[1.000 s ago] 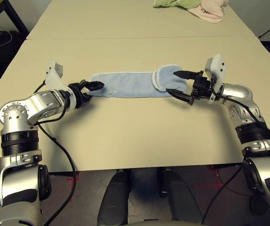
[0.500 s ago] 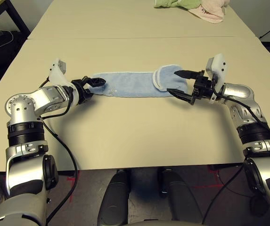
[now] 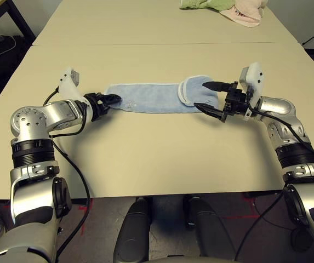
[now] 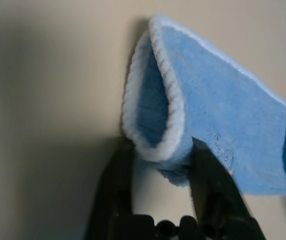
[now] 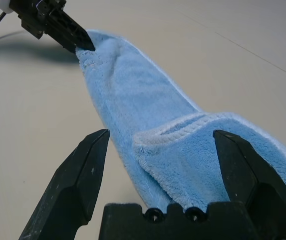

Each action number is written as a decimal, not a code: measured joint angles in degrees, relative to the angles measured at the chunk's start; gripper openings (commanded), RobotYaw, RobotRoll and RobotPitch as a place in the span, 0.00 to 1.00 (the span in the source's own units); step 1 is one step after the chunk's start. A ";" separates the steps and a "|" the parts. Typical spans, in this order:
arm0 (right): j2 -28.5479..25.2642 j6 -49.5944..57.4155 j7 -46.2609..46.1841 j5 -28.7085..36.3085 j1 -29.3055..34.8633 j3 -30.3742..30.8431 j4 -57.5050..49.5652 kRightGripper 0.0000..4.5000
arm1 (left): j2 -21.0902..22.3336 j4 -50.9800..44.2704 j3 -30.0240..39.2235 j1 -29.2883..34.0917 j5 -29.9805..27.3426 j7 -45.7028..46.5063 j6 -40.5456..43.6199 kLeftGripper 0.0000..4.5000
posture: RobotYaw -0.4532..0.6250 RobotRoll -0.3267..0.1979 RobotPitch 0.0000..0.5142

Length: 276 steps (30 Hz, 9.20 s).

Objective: Fold the towel and set it aside.

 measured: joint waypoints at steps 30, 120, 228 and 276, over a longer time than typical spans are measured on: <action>-4.71 -2.81 0.94 -0.77 0.00 -0.11 3.04 1.00 | 1.60 -12.82 0.20 -3.90 9.34 -8.13 11.52 0.01 | 0.46 0.62 0.35; -2.65 -4.77 1.11 -1.68 -3.76 -0.09 9.85 1.00 | -10.01 -5.10 -23.05 -22.41 31.43 -42.22 7.52 0.01 | 0.46 0.62 0.32; -0.62 -5.47 1.12 -2.03 -3.81 0.01 10.00 1.00 | -22.30 -1.22 -27.56 -24.37 45.34 -50.67 -2.12 0.99 | 0.46 0.62 0.33; -2.68 -6.42 10.14 1.78 -8.01 -2.54 16.29 0.00 | 2.46 -26.12 -25.08 13.10 44.10 -68.16 -39.17 0.92 | 0.47 0.62 0.30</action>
